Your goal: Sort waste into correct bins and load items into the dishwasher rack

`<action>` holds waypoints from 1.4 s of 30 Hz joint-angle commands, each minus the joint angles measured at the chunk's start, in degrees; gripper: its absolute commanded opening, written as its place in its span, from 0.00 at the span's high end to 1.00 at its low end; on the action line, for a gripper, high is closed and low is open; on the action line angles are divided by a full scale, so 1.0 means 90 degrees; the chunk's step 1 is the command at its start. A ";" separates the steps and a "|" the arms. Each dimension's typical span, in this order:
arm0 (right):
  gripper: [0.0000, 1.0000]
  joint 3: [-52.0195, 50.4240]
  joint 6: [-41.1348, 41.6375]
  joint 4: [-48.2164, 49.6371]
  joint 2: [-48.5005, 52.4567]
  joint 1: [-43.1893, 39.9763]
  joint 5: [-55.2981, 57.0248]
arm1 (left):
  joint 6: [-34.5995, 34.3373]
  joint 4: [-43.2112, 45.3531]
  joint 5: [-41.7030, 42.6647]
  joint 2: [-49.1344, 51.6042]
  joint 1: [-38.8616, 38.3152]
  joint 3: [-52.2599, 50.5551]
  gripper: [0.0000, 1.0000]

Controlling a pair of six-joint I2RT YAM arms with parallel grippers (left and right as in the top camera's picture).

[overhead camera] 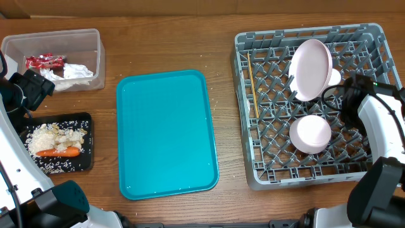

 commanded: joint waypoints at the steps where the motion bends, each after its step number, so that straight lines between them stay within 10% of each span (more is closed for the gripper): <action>1: 0.00 0.0002 0.0007 0.0036 -0.0112 0.0051 -0.0095 | -0.0058 -0.0012 -0.0041 0.0029 -0.0007 -0.0019 0.00; 14: 0.00 0.1469 -0.0017 -0.0119 -0.0316 0.0369 -0.2453 | -0.0058 -0.0012 -0.0044 0.0029 -0.0007 -0.0017 0.00; 22: 0.08 0.2098 -0.3230 0.0559 -0.0362 -0.0124 -0.5897 | -0.0058 -0.0012 -0.0044 0.0029 -0.0007 -0.0019 0.00; 42: 0.15 0.1858 -0.3555 0.0233 0.0214 -0.1753 -0.6499 | -0.0058 -0.0012 -0.0041 0.0029 -0.0007 -0.0019 0.00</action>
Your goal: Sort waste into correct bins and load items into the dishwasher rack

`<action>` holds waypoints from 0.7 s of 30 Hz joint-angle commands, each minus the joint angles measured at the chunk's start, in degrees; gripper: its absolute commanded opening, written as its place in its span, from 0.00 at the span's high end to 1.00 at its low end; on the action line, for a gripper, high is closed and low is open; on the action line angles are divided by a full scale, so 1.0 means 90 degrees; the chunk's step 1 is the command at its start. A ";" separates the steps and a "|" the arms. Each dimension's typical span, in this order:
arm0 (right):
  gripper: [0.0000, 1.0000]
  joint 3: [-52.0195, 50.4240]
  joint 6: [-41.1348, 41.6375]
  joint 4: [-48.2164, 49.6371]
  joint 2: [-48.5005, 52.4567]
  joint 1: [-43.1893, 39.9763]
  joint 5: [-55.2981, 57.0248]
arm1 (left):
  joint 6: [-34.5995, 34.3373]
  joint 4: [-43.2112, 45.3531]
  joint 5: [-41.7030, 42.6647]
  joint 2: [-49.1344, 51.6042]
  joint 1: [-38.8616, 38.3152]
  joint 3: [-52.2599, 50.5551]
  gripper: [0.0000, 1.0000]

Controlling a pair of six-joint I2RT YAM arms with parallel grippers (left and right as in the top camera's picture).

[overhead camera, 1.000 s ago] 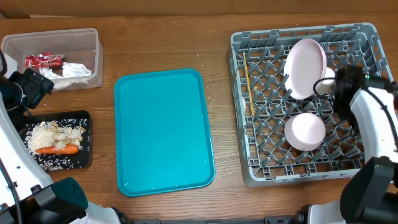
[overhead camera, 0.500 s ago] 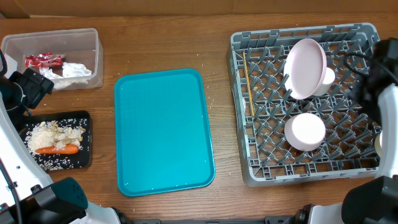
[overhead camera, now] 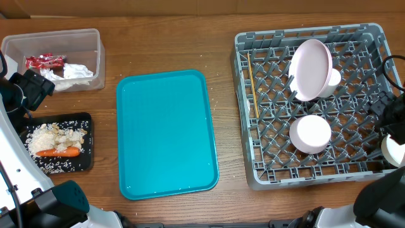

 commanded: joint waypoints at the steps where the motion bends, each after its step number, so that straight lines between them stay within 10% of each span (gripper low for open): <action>1: 0.15 -0.0034 0.0075 -0.0061 0.0214 -0.0002 0.0469 | -0.0058 -0.0012 -0.0044 0.0029 -0.0007 -0.0019 0.00; 11: 0.15 -0.0034 0.0075 -0.0141 0.0780 -0.0146 0.0699 | -0.0058 -0.0012 -0.0044 0.0029 -0.0007 -0.0022 0.00; 21: 0.77 0.0155 0.0075 -0.0233 0.0804 -0.0158 0.0488 | -0.0058 -0.0012 -0.0044 0.0029 -0.0007 -0.0022 0.00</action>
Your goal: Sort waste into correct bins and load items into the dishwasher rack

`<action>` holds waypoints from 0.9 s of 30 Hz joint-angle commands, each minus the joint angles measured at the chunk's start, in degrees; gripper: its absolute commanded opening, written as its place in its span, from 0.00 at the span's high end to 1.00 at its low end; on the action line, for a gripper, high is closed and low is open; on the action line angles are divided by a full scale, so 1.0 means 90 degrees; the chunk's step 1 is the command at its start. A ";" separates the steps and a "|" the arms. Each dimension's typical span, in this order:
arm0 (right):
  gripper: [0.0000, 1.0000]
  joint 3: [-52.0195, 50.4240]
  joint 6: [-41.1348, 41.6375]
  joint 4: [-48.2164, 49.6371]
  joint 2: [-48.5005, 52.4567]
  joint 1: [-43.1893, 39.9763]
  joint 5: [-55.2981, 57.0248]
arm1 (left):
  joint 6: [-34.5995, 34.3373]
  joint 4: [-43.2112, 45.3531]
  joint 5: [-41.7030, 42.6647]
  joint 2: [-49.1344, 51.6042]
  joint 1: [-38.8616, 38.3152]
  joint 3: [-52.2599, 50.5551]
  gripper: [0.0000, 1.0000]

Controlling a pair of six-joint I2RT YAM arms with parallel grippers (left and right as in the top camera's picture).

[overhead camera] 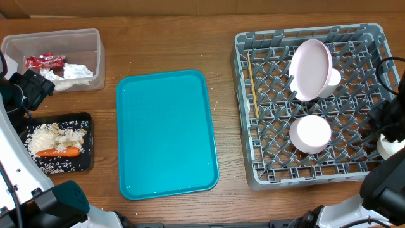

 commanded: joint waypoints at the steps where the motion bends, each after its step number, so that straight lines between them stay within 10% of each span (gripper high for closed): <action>1: 0.80 0.0238 -0.0046 -0.0146 -0.0005 -0.0015 -0.0066 | -0.0058 -0.0015 -0.0044 0.0029 -0.0007 -0.0019 0.00; 6: 0.96 0.0797 -0.0053 -0.0512 -0.0032 -0.0015 -0.0333 | -0.0058 -0.0015 -0.0041 0.0029 -0.0007 -0.0019 0.00; 27: 0.96 0.0913 -0.3419 -0.0141 -0.0384 -0.0075 -0.6720 | -0.0058 -0.0015 -0.0044 0.0029 -0.0007 -0.0019 0.00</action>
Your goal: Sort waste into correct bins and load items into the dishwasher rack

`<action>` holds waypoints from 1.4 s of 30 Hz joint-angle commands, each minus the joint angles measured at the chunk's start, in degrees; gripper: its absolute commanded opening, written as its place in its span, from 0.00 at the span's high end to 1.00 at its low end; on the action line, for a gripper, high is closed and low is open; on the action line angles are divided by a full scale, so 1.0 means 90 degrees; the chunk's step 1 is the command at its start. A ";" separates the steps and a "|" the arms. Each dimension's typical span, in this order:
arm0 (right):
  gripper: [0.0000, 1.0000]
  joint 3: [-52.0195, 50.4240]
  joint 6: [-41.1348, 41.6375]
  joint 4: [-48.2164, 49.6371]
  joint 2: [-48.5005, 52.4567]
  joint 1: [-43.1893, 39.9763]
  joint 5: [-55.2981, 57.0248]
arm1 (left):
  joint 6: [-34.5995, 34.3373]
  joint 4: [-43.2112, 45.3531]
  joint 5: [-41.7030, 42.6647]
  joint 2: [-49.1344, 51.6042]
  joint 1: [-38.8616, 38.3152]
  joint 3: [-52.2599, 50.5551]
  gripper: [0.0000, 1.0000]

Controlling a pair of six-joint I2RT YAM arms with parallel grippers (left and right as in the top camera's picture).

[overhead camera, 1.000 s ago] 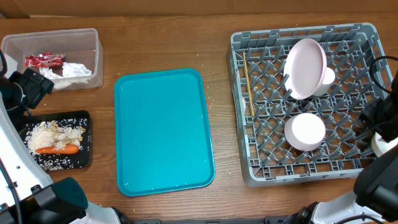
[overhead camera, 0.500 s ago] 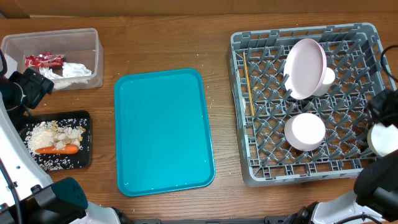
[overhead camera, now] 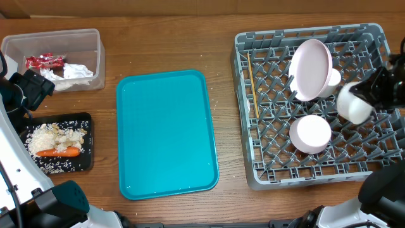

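The grey dishwasher rack (overhead camera: 243, 95) stands at the right. In it a pink plate (overhead camera: 310, 68) stands on edge with a pink cup (overhead camera: 333, 77) behind it, a pink bowl (overhead camera: 310, 133) lies upside down, and a thin chopstick (overhead camera: 251, 85) runs along the left side. My right gripper (overhead camera: 362, 100) hangs over the rack's right part, just right of the plate; its fingers cannot be made out. My left gripper (overhead camera: 33, 87) sits at the left edge between the two bins, its jaws unreadable.
An empty teal tray (overhead camera: 166, 133) lies in the middle. A clear bin (overhead camera: 95, 44) at the back left holds a red wrapper (overhead camera: 44, 61) and white tissue (overhead camera: 77, 71). A black tray (overhead camera: 87, 142) holds rice and a carrot (overhead camera: 58, 152). Rice grains dot the table.
My right arm has moved from the rack's lower right edge up and left, and now hangs over the rack beside the plate. Left arm and all objects are unchanged.
My right arm first reached over the rack's right side near the bowl. It then stood back at the right edge for two moments. Now it is over the rack again, higher up. Plate, cup, bowl, tray and bins stayed put throughout.
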 commanded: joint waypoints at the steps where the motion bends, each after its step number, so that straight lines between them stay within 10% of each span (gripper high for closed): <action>1: 0.96 -0.0342 -0.0814 0.0267 -0.0143 -0.0109 -0.1447 | -0.0058 -0.0012 -0.0041 0.0029 -0.0007 -0.0019 0.00; 23: 0.96 -0.1350 -0.0855 0.0697 -0.0121 -0.1819 -0.2501 | -0.0058 -0.0012 -0.0044 0.0029 -0.0007 -0.0017 0.00; 30: 0.82 -0.1350 -0.0831 0.0408 -0.0121 -0.1928 -0.2023 | -0.0058 -0.0012 -0.0044 0.0029 -0.0007 -0.0017 0.00; 33: 0.96 -0.1350 -0.0806 0.0403 -0.0124 -0.1928 -0.1999 | -0.0058 -0.0012 -0.0044 0.0029 -0.0007 -0.0019 0.00; 42: 0.96 -0.1350 -0.1353 0.0639 -0.0124 -0.1928 -0.4393 | -0.0058 -0.0012 -0.0041 0.0029 -0.0007 -0.0017 0.00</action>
